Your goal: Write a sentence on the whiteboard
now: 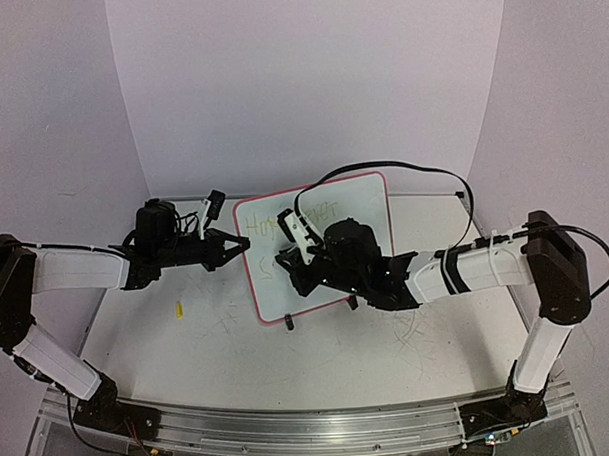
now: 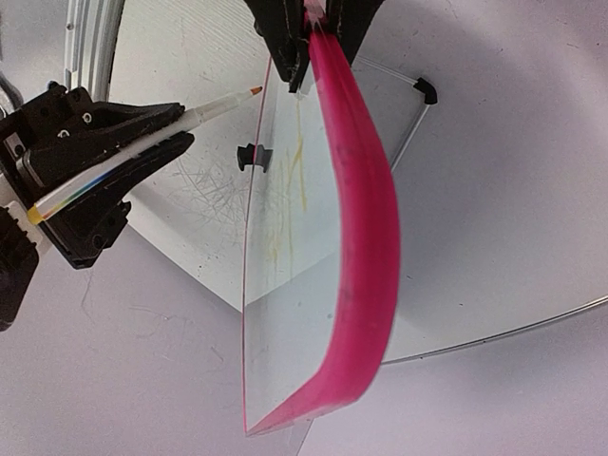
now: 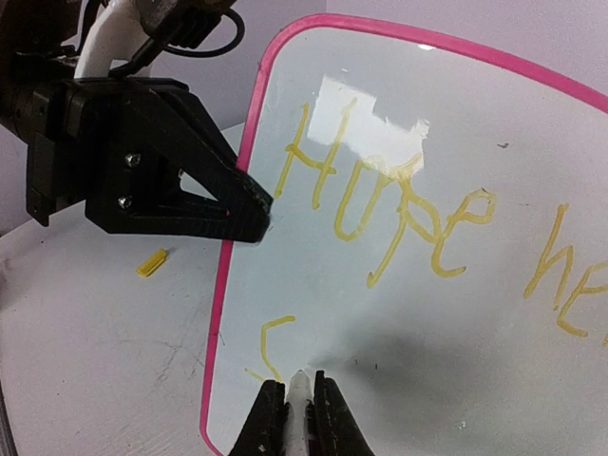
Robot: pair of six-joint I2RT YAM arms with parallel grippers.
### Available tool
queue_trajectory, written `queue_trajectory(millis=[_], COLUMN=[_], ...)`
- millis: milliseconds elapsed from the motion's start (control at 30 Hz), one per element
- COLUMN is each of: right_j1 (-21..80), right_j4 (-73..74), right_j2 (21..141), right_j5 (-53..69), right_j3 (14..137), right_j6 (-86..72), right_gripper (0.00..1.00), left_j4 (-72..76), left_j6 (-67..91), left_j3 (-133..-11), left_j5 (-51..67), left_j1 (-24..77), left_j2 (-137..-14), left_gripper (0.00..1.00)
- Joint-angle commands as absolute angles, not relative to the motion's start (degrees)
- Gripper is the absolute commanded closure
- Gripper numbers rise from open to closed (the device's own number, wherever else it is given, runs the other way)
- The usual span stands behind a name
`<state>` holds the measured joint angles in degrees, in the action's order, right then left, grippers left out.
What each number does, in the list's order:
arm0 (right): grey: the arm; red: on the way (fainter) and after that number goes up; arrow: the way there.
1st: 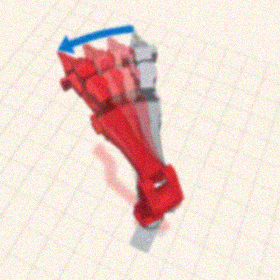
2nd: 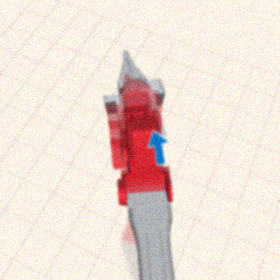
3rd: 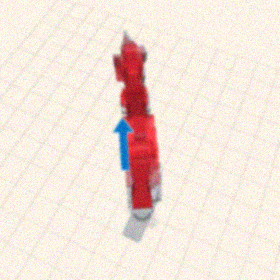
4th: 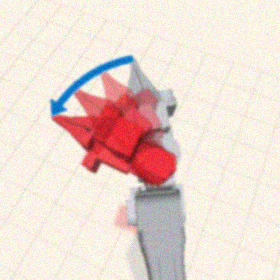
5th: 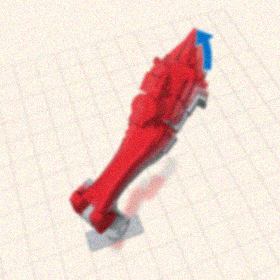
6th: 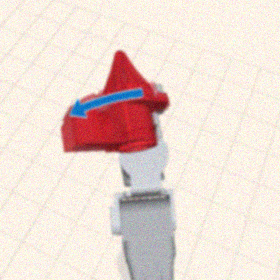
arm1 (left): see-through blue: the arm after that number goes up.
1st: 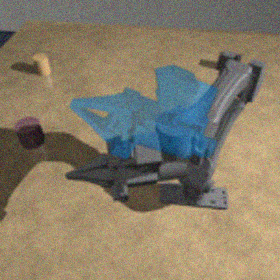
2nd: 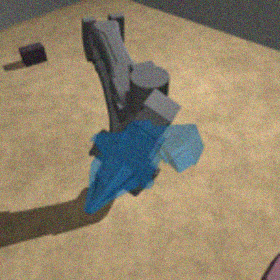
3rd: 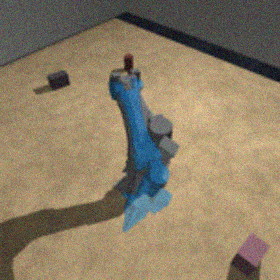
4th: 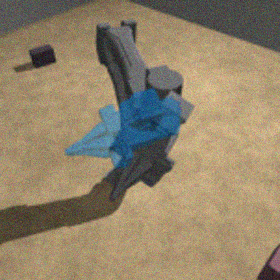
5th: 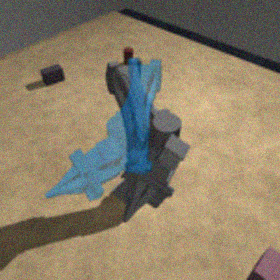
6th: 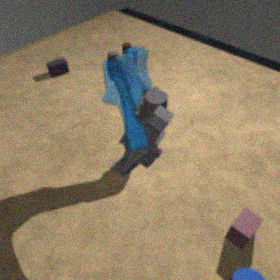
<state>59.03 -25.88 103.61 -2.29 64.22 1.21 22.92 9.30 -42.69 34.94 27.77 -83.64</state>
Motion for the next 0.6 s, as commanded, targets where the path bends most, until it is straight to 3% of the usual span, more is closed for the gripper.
queue_trajectory(millis=[0,567], right_j1=[59.03,59.03], right_j4=[-27.4,-26.79], right_j2=[104.24,106.58], right_j5=[-4.2,-5.7], right_j3=[66.76,67.67], right_j6=[1.38,1.08], right_gripper=[1.0,1.0], left_j4=[21.53,21.45], left_j6=[3.27,3.0], left_j3=[-44.06,-44.01], left_j5=[27.86,27.75], left_j1=[27.16,27.17], left_j2=[-84.46,-84.11], left_gripper=[1.0,1.0])
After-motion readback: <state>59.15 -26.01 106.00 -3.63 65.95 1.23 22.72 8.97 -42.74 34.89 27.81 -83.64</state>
